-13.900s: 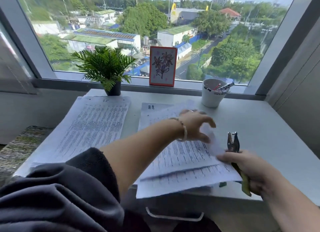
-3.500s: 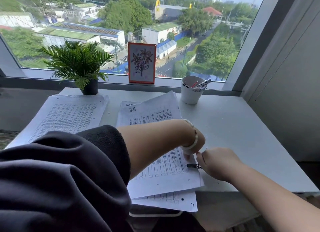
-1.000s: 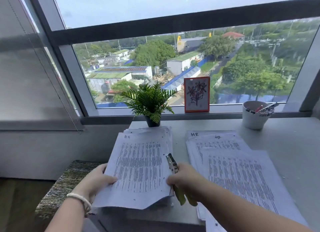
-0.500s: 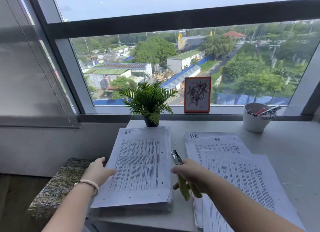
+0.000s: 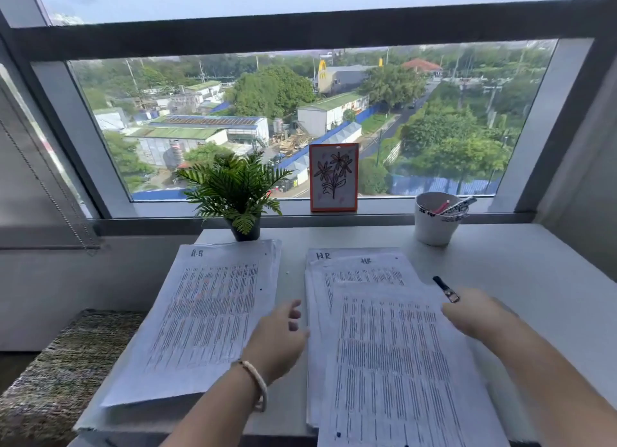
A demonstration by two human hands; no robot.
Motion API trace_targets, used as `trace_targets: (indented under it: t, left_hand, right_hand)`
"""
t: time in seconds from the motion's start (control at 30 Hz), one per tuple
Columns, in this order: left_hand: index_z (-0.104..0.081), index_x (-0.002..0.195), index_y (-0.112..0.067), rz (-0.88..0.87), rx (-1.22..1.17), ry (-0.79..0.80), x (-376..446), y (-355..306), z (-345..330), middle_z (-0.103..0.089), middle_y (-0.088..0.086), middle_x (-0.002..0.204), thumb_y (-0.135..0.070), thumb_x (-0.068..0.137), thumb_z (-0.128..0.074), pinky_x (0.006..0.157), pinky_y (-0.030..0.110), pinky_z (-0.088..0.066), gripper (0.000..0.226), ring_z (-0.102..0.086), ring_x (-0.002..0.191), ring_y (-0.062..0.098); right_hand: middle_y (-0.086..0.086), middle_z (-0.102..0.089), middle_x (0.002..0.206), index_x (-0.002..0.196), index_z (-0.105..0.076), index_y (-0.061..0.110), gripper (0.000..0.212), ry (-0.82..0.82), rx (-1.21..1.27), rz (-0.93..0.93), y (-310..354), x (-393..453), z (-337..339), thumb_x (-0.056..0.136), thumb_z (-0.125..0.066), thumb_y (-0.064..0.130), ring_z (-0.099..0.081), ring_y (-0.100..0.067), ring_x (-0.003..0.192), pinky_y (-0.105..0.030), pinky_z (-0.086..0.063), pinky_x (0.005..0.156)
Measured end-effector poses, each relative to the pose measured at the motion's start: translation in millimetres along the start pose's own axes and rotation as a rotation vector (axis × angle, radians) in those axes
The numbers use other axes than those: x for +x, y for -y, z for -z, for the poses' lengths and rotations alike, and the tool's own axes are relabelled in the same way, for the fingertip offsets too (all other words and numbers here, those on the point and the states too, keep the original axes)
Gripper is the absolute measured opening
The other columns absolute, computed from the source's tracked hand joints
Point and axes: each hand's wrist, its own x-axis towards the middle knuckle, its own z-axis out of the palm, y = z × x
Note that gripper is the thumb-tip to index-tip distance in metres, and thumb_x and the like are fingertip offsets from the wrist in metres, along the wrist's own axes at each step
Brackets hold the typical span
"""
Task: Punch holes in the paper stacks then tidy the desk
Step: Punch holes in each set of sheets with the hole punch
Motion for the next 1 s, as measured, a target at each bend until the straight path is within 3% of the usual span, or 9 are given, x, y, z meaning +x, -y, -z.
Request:
trace_targets:
  t: [0.17,0.23,0.33,0.47,0.57,0.63,0.73,0.87,1.0]
  left_hand:
    - [-0.034,0.145,-0.02,0.113,0.062,0.037,27.3,-27.5,-42.1,-0.055,0.004,0.13,-0.028,0.086,-0.059,0.102,0.031,-0.042,0.065,-0.049,0.123,0.02]
    - [-0.035,0.144,-0.022,0.157,0.11,0.012,30.7,-33.2,-50.0,-0.052,0.006,0.135,-0.031,0.084,-0.059,0.102,0.035,-0.043,0.065,-0.047,0.125,0.026]
    - [-0.039,0.141,-0.022,0.179,0.014,-0.006,29.2,-42.6,-56.8,-0.051,0.007,0.133,-0.025,0.082,-0.061,0.087,0.031,-0.051,0.063,-0.056,0.107,0.021]
    - [-0.04,0.138,-0.025,0.113,-0.268,-0.083,29.4,-45.5,-59.9,-0.05,0.0,0.136,-0.003,0.078,-0.061,0.049,0.022,-0.047,0.067,-0.054,0.054,0.012]
    - [-0.022,0.149,-0.027,0.129,-0.425,-0.096,28.9,-46.6,-60.0,-0.064,0.0,0.108,0.005,0.074,-0.067,0.056,0.03,-0.057,0.093,-0.069,0.072,0.022]
    - [-0.042,0.14,-0.014,0.203,-0.455,-0.085,31.5,-46.1,-57.8,-0.069,0.002,0.093,0.005,0.074,-0.07,0.062,0.031,-0.059,0.075,-0.07,0.075,0.021]
    - [-0.07,0.097,-0.006,0.263,-0.299,-0.098,41.0,-39.2,-50.3,-0.072,0.003,0.081,-0.011,0.078,-0.073,0.073,0.032,-0.058,0.02,-0.07,0.076,0.02]
    - [-0.071,0.089,-0.009,0.331,-0.231,-0.125,55.7,-26.6,-45.7,-0.073,0.008,0.088,-0.032,0.084,-0.068,0.082,0.036,-0.055,0.025,-0.068,0.086,0.026]
    - [-0.07,0.091,-0.01,0.292,-0.223,-0.075,59.5,-21.4,-47.6,-0.073,0.006,0.089,-0.029,0.077,-0.073,0.083,0.042,-0.056,0.023,-0.069,0.085,0.024]
  right_hand:
    - [-0.001,-0.041,0.061,0.062,-0.04,0.018,0.03,0.116,0.117,-0.018,-21.5,-9.2,-10.9,0.086,-0.058,0.024,-0.036,-0.017,0.054,-0.029,-0.022,0.051]
    - [0.0,-0.04,0.061,0.063,-0.041,0.018,0.03,0.15,0.184,0.019,-19.5,-9.9,-9.9,0.086,-0.06,0.024,-0.036,-0.015,0.054,-0.028,-0.022,0.049]
    - [0.001,-0.038,0.059,0.064,-0.04,0.019,0.029,0.175,0.218,0.068,-15.9,-2.8,-8.8,0.085,-0.06,0.024,-0.035,-0.015,0.054,-0.029,-0.022,0.051]
    - [0.002,-0.035,0.055,0.062,-0.036,0.02,0.03,0.167,0.257,0.121,-13.0,7.5,-12.1,0.081,-0.059,0.021,-0.032,-0.016,0.054,-0.029,-0.02,0.052]
    - [0.002,-0.037,0.057,0.062,-0.041,0.019,0.028,0.181,0.297,0.125,-17.6,12.3,-17.0,0.082,-0.06,0.019,-0.034,-0.017,0.056,-0.029,-0.022,0.055]
    - [0.002,-0.046,0.062,0.065,-0.05,0.018,0.022,0.188,0.34,0.113,-22.1,14.8,-15.7,0.084,-0.06,0.017,-0.041,-0.016,0.059,-0.028,-0.028,0.056]
    - [-0.002,-0.063,0.09,0.091,-0.067,0.02,0.015,0.311,0.435,0.082,-26.6,18.1,-3.4,0.087,-0.06,0.008,-0.056,-0.013,0.074,-0.023,-0.043,0.06]
    - [-0.018,-0.063,0.105,0.108,-0.066,0.01,0.021,0.521,0.607,0.011,-31.9,19.9,13.4,0.091,-0.057,0.002,-0.061,-0.023,0.067,-0.027,-0.054,0.054]
    - [-0.014,-0.063,0.1,0.112,-0.064,0.012,0.023,0.546,0.614,0.025,-30.3,18.3,15.8,0.092,-0.056,0.003,-0.062,-0.022,0.066,-0.029,-0.054,0.054]
